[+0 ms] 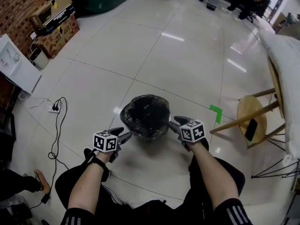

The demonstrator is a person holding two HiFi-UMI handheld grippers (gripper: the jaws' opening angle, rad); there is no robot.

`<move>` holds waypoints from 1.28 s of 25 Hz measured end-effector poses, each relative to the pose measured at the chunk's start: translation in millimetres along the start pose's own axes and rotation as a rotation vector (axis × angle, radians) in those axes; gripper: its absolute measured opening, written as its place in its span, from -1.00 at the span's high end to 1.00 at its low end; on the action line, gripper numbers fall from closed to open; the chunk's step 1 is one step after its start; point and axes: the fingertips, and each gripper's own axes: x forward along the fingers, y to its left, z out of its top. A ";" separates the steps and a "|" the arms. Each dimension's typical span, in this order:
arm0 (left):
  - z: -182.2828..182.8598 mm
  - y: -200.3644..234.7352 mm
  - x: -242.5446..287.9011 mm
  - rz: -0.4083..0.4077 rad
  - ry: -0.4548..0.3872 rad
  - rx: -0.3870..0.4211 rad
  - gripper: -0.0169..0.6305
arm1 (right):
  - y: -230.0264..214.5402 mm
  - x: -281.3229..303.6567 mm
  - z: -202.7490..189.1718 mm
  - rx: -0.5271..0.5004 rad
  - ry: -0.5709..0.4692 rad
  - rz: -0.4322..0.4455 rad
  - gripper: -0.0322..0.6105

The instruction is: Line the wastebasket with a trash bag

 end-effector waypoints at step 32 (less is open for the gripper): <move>-55.2 -25.7 24.8 -0.141 0.143 0.022 0.68 | -18.1 26.2 -94.2 0.193 0.159 0.018 0.88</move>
